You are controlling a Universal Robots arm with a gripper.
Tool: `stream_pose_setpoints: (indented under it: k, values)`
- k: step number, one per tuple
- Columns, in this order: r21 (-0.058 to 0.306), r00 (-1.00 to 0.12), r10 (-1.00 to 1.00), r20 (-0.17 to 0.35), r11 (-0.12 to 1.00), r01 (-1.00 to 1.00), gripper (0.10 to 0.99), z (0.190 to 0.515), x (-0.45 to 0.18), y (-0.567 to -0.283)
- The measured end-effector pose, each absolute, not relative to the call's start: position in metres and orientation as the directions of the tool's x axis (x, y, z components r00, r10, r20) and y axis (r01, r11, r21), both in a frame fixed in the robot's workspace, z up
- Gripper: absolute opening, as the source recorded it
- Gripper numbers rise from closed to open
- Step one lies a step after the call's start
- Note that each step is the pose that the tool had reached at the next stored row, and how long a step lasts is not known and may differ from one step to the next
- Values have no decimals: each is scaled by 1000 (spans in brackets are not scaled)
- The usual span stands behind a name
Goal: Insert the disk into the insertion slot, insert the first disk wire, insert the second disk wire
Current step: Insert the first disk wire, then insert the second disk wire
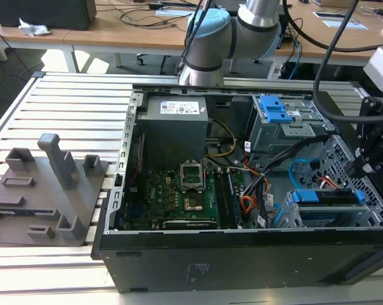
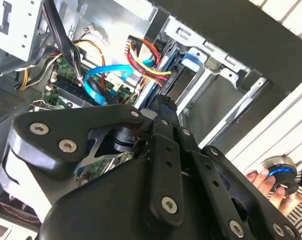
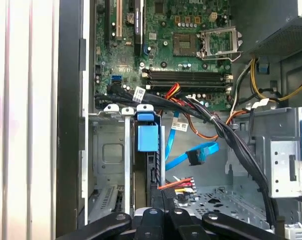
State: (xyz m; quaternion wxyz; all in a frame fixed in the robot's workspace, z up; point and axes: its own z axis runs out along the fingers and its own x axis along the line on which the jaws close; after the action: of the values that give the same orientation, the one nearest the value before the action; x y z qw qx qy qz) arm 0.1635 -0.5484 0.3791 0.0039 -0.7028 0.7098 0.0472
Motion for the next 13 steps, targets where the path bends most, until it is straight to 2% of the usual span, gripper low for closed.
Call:
stream_pose_setpoints:
  k: [13]
  values:
    - [60,-12,-997,-72,8,-998,106,379,155,-549]
